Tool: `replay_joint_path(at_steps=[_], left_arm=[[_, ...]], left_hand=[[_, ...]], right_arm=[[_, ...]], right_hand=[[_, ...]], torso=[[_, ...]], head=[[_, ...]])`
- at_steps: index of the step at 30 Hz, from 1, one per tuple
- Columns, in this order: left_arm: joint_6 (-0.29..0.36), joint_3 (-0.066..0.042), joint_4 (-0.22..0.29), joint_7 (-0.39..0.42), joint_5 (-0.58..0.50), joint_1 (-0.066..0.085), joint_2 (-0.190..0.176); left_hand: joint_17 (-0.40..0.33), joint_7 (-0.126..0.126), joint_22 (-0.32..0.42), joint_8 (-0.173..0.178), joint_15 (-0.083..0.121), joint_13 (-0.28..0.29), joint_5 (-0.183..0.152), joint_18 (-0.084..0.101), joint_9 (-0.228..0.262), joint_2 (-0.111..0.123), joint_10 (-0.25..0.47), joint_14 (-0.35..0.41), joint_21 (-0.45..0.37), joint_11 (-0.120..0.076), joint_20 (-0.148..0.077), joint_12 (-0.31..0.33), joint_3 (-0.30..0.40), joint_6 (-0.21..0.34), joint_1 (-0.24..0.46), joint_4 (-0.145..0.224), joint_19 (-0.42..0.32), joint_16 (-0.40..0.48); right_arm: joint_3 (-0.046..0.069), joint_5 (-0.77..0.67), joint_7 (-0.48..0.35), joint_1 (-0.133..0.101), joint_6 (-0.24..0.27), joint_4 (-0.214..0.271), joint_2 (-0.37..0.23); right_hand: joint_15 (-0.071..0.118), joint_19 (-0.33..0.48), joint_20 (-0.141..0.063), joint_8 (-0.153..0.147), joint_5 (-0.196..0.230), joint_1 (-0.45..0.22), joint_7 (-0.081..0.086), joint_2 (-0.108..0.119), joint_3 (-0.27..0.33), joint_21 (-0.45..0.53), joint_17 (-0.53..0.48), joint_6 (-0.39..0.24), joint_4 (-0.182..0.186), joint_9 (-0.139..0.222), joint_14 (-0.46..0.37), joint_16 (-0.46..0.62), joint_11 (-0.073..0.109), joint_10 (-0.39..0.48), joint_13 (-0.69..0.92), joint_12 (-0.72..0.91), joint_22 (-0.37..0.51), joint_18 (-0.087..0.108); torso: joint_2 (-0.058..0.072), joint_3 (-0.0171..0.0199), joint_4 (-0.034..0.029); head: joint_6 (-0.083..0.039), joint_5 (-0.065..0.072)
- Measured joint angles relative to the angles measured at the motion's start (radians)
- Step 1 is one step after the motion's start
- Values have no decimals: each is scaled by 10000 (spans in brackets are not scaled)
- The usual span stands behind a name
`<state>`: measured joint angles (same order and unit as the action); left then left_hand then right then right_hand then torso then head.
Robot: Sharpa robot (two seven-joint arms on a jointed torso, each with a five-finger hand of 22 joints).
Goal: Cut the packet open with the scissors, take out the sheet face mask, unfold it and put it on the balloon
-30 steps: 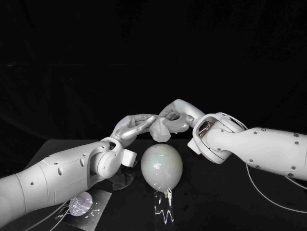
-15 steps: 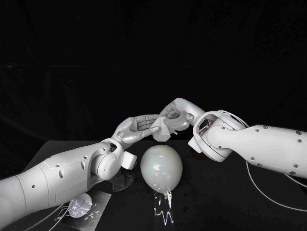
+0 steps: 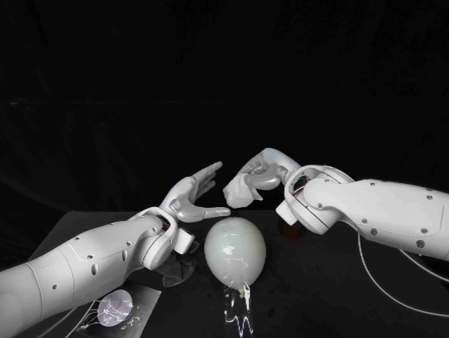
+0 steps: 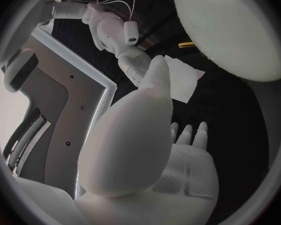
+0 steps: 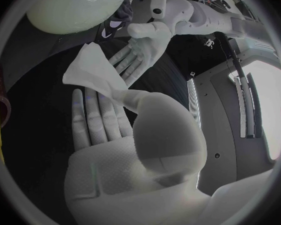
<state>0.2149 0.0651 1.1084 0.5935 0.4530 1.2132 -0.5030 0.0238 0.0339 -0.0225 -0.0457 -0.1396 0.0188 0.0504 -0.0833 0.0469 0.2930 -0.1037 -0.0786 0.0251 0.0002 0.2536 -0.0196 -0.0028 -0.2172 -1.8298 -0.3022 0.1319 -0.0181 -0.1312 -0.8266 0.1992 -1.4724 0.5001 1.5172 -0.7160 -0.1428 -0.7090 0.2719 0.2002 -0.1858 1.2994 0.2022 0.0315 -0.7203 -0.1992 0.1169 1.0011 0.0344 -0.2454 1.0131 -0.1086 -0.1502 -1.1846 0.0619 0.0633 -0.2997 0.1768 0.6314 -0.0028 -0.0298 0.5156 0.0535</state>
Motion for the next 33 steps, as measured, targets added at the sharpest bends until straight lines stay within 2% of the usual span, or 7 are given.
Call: replay_joint_path(at_steps=[7, 12, 15, 17, 25, 27, 33], left_arm=[[725, 0, -370, 265, 1588, -32, 195], [1404, 0, -731, 417, 2429, -39, 446], [1807, 0, -914, 477, 2714, -41, 597], [2040, 0, -1000, 510, 2814, -42, 674], [2919, -9, -1282, 639, 2928, -44, 888], [3081, -11, -1331, 666, 2920, -44, 934], [3526, -17, -1415, 768, 2784, -46, 1044]], left_hand=[[5, 107, 0, 0, 35, 4, 0, 1, 22, 19, -28, 35, 0, 25, -88, 0, 481, -108, -19, 34, -88, 0], [149, 705, -36, -198, -93, 99, 0, -53, 197, -8, -631, -388, 20, 627, -111, -126, 1099, -708, -42, 71, 95, -116], [332, 1090, -154, -369, -301, 159, 0, -408, 320, -279, -1217, -993, 208, 1093, 9, -231, 1122, -1169, -42, 70, 588, -344], [405, 1144, -188, -376, -318, 160, -1, -559, 366, -327, -1430, -1230, 233, 1161, 60, -232, 1196, -1292, 6, 56, 779, -412], [451, 1146, -206, -417, -286, 160, -1, -566, 395, -367, -1585, -1362, 281, 1146, 92, -232, 1316, -1365, -33, 43, 885, -438], [450, 1146, -205, -416, -286, 159, -1, -711, 395, -367, -1585, -1362, 281, 1146, 92, -232, 1316, -1364, -33, 43, 885, -438], [438, 1128, -195, -416, -286, 143, -1, -718, 384, -367, -1506, -1362, 281, 1067, 92, -181, 859, -1198, -33, 39, 884, -438]], right_arm=[[0, 960, -221, -4, 133, -290, 163], [1, 1859, -403, -30, 302, -453, 312], [3, 2529, -510, -58, 404, -555, 411], [4, 2955, -568, -85, 454, -614, 465], [29, 4609, -743, -159, 573, -713, 559], [41, 4916, -766, -165, 582, -713, 568], [82, 5692, -812, -186, 595, -699, 577]], right_hand=[[0, -38, -38, -3, -278, -93, -27, -16, 30, -119, 1, 26, -84, -27, 71, -35, 36, -37, 0, 0, -74, -5], [36, -37, -37, 46, -633, -193, -61, -13, 26, -233, 10, 59, -141, -58, 107, -39, 55, -125, 0, 0, -154, -13], [72, -37, -37, 47, -782, -290, -61, -26, 54, -261, 10, 59, -169, -63, 142, -78, 92, -162, 0, 0, -183, -28], [71, -37, -37, 47, -892, -340, -61, -2, 39, -301, 20, 58, -184, -66, 142, -78, 99, -169, 0, 0, -196, -72], [73, -35, -36, 88, -1149, -443, -71, -25, 39, -361, 29, 114, -288, -81, 215, -117, 93, -235, 0, 0, -270, -78], [73, -35, -36, 87, -1246, -443, -71, -25, 34, -428, 29, 115, -301, -90, 215, -117, 124, -268, -1, -1, -297, -80], [145, -34, -35, 125, -1561, -607, -109, -74, 26, -581, 53, 153, -469, -101, 287, -163, 153, -381, -1, -1, -420, -84]], torso=[[8, 1, -1], [8, 4, -1], [9, 3, 6], [10, 4, 8], [14, 7, 12], [12, 8, 11], [9, 9, 11]], head=[[-23, 6], [-44, -15], [-58, -22], [-83, -24], [-146, -24], [-164, -29], [-219, -37]])
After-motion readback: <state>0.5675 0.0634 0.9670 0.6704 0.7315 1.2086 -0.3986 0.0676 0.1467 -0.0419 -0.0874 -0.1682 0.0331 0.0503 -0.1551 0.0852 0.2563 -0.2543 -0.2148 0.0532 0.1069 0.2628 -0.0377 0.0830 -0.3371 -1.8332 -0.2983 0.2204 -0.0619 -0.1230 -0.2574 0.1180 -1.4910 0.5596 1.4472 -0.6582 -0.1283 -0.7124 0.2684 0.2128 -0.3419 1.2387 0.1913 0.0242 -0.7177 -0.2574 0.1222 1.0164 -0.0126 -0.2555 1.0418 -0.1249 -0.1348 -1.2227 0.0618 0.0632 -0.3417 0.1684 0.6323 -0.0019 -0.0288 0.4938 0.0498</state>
